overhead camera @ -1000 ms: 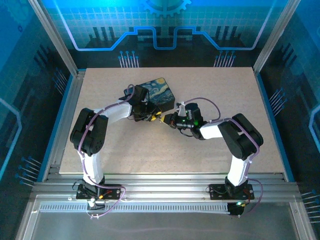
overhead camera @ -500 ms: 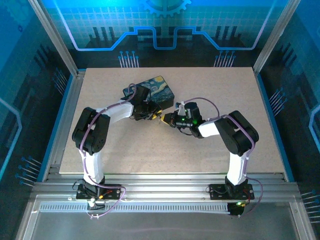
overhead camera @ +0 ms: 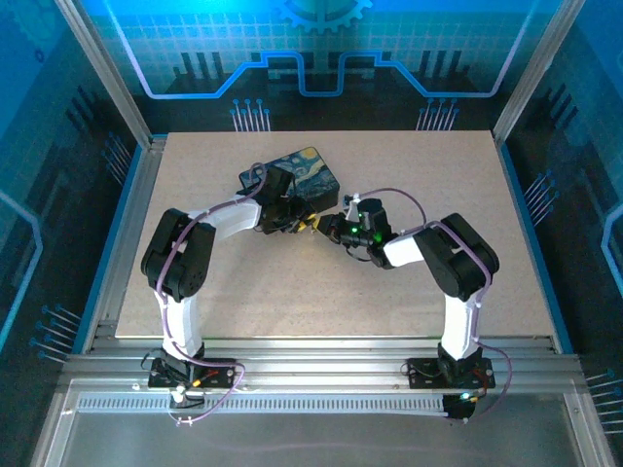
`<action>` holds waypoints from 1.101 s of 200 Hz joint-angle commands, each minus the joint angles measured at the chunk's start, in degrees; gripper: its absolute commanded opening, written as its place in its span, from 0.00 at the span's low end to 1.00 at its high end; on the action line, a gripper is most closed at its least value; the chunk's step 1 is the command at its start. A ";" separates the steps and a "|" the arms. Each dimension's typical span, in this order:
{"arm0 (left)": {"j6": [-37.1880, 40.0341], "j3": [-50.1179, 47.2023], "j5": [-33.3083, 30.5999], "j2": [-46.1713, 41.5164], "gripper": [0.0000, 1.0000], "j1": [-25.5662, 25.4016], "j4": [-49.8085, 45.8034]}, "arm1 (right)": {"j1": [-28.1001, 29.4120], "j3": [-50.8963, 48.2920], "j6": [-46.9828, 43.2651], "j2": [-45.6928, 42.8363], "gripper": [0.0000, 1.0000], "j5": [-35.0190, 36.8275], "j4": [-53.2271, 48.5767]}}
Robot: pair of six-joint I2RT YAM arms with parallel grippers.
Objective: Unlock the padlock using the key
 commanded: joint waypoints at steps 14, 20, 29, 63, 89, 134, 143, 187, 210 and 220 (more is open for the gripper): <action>-2.09 -2.56 1.45 3.19 0.00 -1.70 -6.33 | 0.23 1.88 1.53 1.49 0.03 1.16 6.81; -2.23 -2.50 1.37 3.26 0.00 -1.75 -6.32 | 0.27 1.71 1.54 1.27 0.02 1.30 6.74; -2.42 -2.34 1.32 3.32 0.00 -1.78 -6.27 | 0.20 1.36 1.62 1.01 0.01 1.68 6.61; -2.96 -1.82 0.76 3.55 0.00 -1.75 -6.29 | 0.38 -0.50 4.08 0.46 0.00 2.67 7.91; -3.22 -1.46 0.89 3.96 0.00 -1.69 -6.09 | 0.23 -1.87 3.42 -0.11 0.16 2.81 7.46; -3.38 -1.55 1.32 3.94 0.00 -1.44 -5.68 | -0.23 -3.44 3.38 -0.39 0.22 2.78 8.74; -3.42 -1.46 1.32 3.92 0.00 -1.36 -5.56 | -0.15 -3.34 3.19 -0.41 0.22 2.58 8.45; -3.68 -1.52 1.31 3.63 0.00 -1.07 -5.67 | -0.04 -3.51 3.50 0.82 0.23 1.94 9.43; -3.65 -1.48 1.21 3.55 0.00 -0.75 -5.72 | 0.42 -3.80 3.53 1.11 0.26 1.34 9.87; -3.67 -1.36 1.10 3.48 0.00 -0.78 -5.76 | 0.48 -4.14 3.44 0.96 0.28 1.45 9.97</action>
